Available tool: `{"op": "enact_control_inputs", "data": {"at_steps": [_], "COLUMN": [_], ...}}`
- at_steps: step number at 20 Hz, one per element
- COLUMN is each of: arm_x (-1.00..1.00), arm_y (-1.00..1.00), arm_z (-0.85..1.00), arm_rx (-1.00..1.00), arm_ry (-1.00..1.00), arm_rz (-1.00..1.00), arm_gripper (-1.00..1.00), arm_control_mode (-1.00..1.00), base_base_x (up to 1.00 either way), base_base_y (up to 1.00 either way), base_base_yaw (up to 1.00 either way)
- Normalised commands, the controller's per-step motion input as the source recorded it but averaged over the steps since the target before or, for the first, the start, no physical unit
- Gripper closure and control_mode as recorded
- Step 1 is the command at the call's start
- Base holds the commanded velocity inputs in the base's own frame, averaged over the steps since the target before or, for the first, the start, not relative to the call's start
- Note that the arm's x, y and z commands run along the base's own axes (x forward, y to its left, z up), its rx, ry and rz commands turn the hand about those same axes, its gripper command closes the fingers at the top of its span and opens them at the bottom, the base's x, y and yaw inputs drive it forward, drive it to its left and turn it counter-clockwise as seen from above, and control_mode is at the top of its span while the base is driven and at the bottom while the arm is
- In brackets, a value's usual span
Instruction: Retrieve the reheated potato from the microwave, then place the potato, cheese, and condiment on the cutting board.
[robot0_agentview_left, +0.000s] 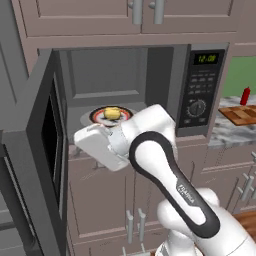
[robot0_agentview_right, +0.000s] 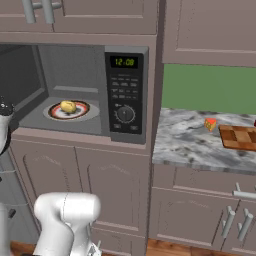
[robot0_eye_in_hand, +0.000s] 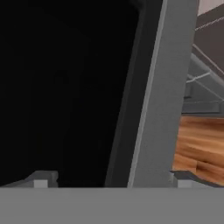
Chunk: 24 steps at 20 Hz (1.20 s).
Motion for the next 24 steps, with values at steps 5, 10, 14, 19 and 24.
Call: {"op": "enact_control_inputs", "data": {"at_steps": [5,10,14,19,24], "arm_x": [0.23,0.25,0.21,0.46,0.56], "arm_y": [-0.51,-0.55,-0.56,-0.43,-0.32], "arm_z": [0.14,0.05,-0.09,-0.02,0.07], "arm_rx": [-0.25,-0.18,-0.11,-0.02,-0.04], "arm_ry": [-0.32,-0.41,-0.57,-0.38,-0.07], "arm_rz": [0.05,0.12,0.21,0.1,-0.01], "arm_gripper": [-1.0,-1.0,-1.0,-1.0,-1.0], "arm_control_mode": [-1.0,-1.0,-1.0,-1.0,-1.0], "base_base_x": [0.0,0.0,0.0,0.0,0.0], "base_base_y": [0.0,0.0,0.0,0.0,0.0], "base_base_yaw": [0.0,0.0,0.0,0.0,0.0]}}
